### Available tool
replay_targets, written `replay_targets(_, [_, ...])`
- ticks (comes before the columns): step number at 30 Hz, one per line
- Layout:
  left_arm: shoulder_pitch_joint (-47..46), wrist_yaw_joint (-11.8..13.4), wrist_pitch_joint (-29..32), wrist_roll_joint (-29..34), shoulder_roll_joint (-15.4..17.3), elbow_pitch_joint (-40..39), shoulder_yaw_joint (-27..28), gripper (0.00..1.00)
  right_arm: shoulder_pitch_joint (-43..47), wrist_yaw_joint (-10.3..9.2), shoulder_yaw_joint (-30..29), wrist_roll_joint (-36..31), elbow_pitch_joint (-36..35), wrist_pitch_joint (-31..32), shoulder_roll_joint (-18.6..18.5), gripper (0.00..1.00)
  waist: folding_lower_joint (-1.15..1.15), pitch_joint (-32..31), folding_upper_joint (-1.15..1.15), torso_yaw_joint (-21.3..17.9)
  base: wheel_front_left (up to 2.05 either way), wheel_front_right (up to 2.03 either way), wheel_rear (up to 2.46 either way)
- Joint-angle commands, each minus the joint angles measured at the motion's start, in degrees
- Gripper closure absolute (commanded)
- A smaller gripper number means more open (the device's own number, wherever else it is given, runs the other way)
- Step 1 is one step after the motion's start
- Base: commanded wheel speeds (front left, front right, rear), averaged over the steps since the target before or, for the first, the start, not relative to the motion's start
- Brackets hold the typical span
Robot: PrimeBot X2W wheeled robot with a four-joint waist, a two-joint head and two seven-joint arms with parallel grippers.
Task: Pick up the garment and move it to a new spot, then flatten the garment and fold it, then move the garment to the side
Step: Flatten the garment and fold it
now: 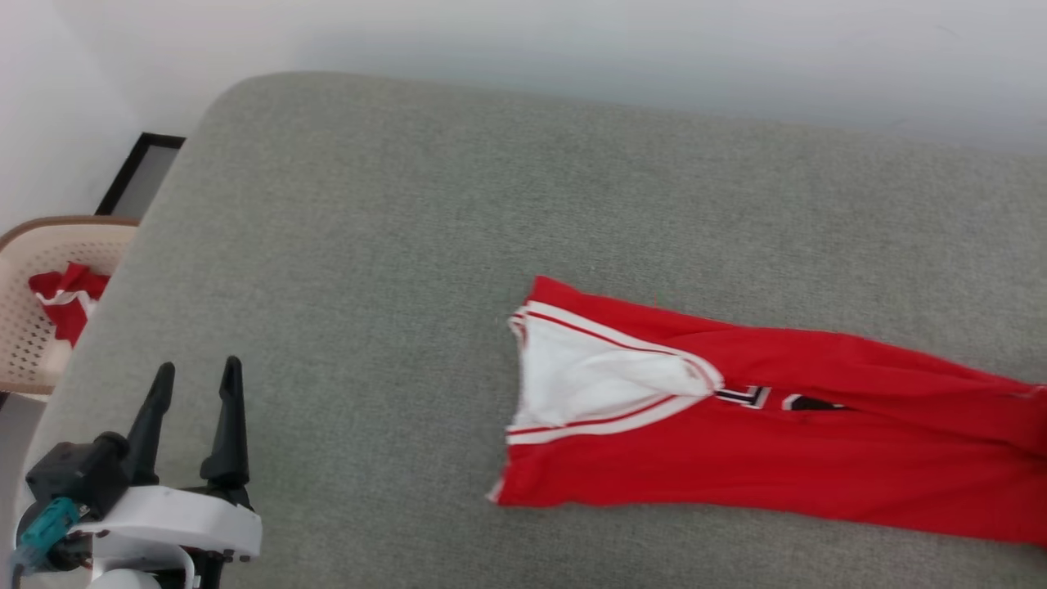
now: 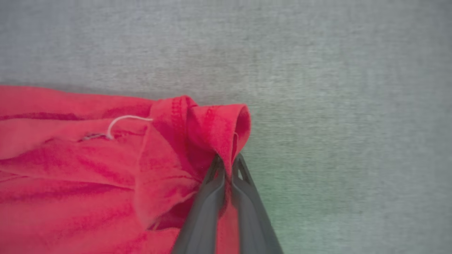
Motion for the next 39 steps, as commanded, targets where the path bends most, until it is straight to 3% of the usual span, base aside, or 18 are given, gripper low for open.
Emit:
replay_targets(1, [0.4, -0.4, -0.2, 0.5, -0.3, 0.1, 0.3, 0.0, -0.8, -0.14, -1.0, -0.6, 0.5, -0.4, -1.1, 1.0, 0.0, 0.4, 0.0, -0.7, 0.0, 0.0, 0.0])
replay_targets(6, [-0.2, -1.2, -0.2, 1.3, -0.6, 0.6, 1.1, 0.0, -1.9, -0.14, -2.1, -2.0, 1.5, -0.6, -2.7, 1.0, 0.0, 0.7, 0.0, -1.6, 0.0, 0.0, 0.0])
replay_targets(11, [0.1, -1.7, -0.2, 1.7, -0.9, 1.0, 2.0, 0.0, -1.3, -0.13, 0.0, -0.3, -1.9, 0.0, -2.0, 1.0, 0.0, 0.3, 0.0, -2.6, 0.0, 0.0, 0.0])
replay_targets(17, [1.0, -1.8, -0.2, 2.3, -1.6, 1.0, 2.8, 0.0, -0.2, -0.12, 2.6, 4.7, -11.3, 3.5, 2.3, 1.0, 0.0, -0.8, 0.0, -3.4, 0.0, 0.0, 0.0])
replay_targets(26, [0.2, -2.0, -0.1, 2.5, -2.4, 1.5, 1.6, 0.0, -2.3, -0.12, 11.1, 4.5, -22.1, 8.4, 12.2, 1.0, 0.0, -1.9, 0.0, -1.9, 0.0, 0.0, 0.0])
replay_targets(31, [-1.2, -2.6, 0.2, 2.7, -2.8, 2.3, 0.3, 0.0, -4.8, -0.12, 17.5, 5.1, -20.2, 7.3, 15.7, 1.0, 0.0, -2.1, 0.0, 0.5, 0.0, 0.0, 0.0])
replay_targets(39, [-4.0, -3.7, 0.4, 2.9, -4.2, 4.6, -2.1, 0.0, -9.9, -0.12, 26.0, 4.9, -10.2, 1.7, 18.7, 1.0, 0.0, -2.1, 0.0, 5.1, 0.0, 0.0, 0.0])
